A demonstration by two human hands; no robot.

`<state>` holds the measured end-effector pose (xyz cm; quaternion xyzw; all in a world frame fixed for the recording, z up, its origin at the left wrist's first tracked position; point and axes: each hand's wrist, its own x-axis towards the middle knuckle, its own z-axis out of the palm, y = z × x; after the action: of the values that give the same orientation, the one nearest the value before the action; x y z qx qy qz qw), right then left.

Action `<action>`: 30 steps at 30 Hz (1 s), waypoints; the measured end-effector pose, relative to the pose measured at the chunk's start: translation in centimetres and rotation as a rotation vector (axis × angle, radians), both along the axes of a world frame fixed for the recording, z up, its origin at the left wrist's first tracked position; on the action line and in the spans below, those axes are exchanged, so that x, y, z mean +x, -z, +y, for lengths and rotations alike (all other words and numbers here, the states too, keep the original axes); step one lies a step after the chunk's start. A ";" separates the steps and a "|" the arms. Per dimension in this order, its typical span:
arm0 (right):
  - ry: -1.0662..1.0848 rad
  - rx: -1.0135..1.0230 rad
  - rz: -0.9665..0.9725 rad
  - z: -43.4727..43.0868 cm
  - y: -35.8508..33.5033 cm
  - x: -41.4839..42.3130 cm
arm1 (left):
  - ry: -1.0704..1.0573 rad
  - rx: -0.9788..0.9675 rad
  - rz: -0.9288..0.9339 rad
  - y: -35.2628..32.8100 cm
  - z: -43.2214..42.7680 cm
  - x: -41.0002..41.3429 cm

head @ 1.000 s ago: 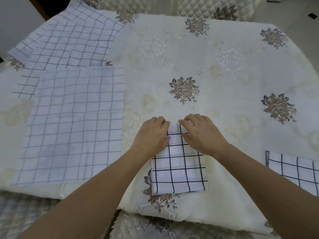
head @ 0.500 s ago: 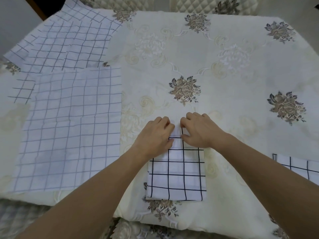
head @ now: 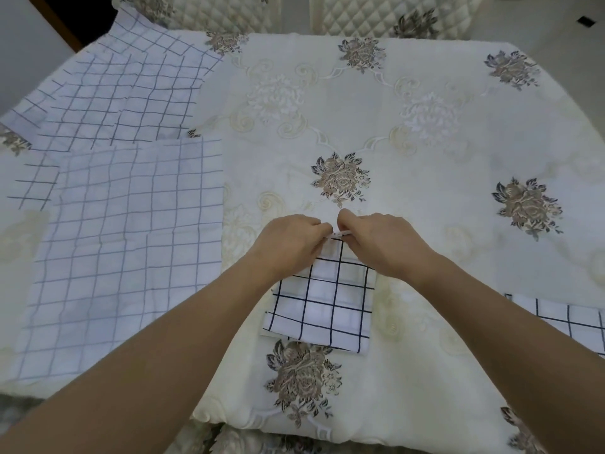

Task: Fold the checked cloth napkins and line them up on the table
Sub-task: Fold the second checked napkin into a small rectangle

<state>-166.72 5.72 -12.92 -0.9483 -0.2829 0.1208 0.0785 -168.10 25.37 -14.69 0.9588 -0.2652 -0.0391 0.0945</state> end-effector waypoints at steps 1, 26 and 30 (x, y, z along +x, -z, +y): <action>0.001 -0.010 -0.023 0.0 -0.5 -0.4 | 0.003 0.002 -0.022 -0.3 0.1 -0.3; 0.116 0.233 -0.154 -1.3 6.7 -18.4 | 0.038 -0.149 -0.140 4.8 2.0 -17.3; 0.120 0.251 -0.152 -1.3 6.9 -19.1 | 0.001 -0.180 -0.093 5.1 2.0 -18.2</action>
<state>-185.85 4.45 -19.86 -0.9526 -0.2438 0.0076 0.1820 -186.25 27.40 -19.80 0.9471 -0.2720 0.0292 0.1677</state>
